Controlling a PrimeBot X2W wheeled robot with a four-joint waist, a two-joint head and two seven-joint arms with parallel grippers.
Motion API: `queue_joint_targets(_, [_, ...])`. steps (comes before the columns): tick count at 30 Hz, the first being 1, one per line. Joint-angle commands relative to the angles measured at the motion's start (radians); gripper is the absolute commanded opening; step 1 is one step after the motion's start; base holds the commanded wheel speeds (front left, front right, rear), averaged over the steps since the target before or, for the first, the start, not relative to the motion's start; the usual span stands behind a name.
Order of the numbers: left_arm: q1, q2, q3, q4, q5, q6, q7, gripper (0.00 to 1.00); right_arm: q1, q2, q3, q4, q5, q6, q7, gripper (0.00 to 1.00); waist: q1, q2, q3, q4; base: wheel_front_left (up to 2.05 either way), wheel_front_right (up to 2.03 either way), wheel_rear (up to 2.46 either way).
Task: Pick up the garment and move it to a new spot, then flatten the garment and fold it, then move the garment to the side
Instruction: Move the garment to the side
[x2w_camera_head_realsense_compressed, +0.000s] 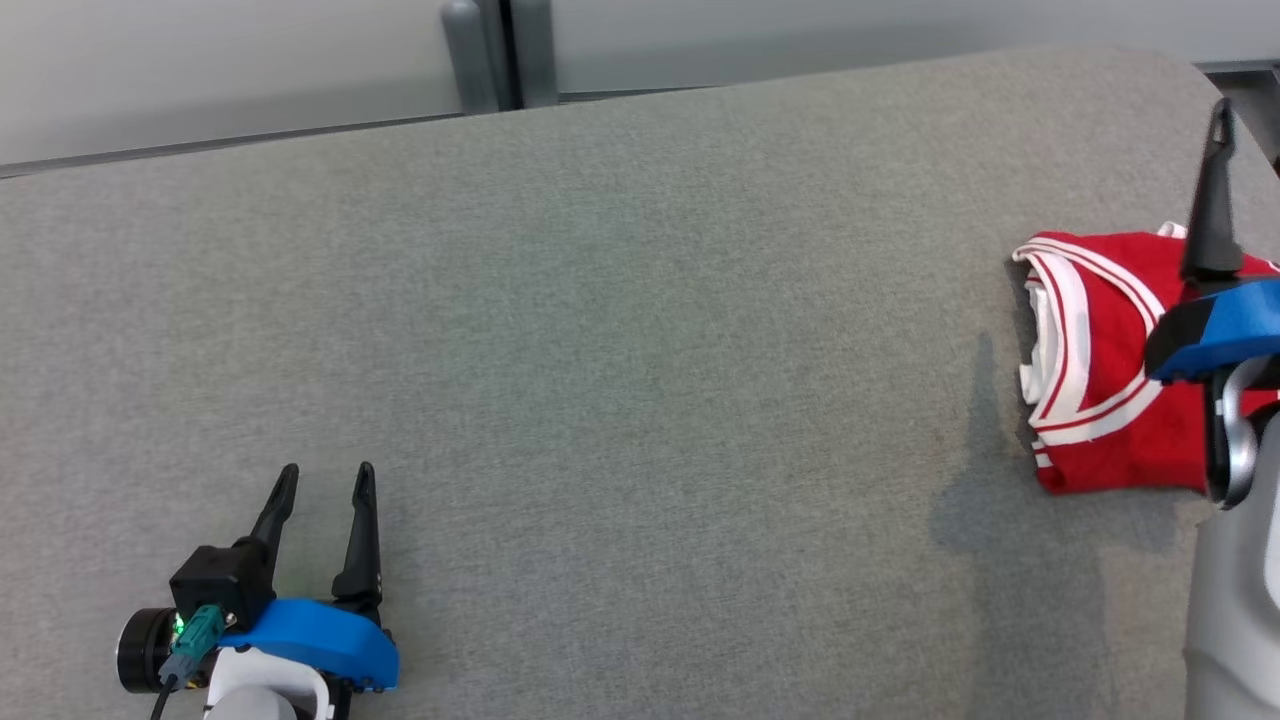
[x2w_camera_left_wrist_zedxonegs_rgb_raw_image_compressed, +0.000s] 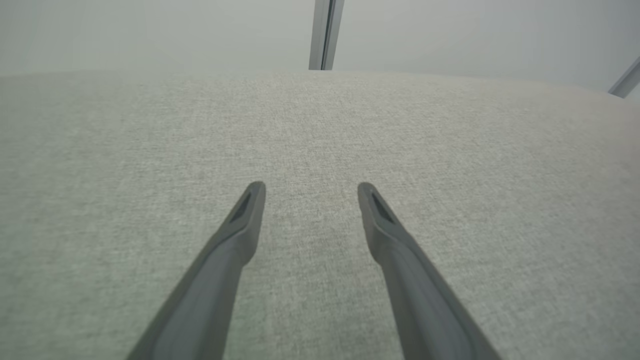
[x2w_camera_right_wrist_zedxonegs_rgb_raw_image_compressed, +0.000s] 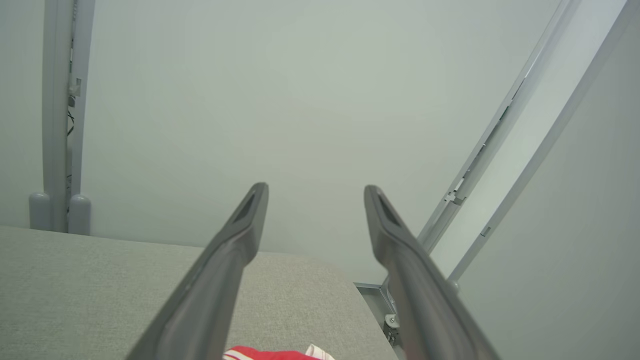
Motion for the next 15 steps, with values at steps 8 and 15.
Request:
queue_joint_targets(8, [-0.005,-0.057,0.095,0.007,0.050,0.025,0.000,1.00,0.096,0.002,0.156,0.149,0.234,0.000,-0.112,1.00,-0.0001,-0.0001,-0.077,0.118,0.00,0.00,0.00])
queue_joint_targets(15, [0.010,-0.085,0.132,0.025,0.081,0.025,0.000,1.00,0.192,0.001,0.206,0.320,0.323,0.000,-0.176,1.00,-0.0001,-0.0001,-0.146,0.191,0.00,0.00,0.00])
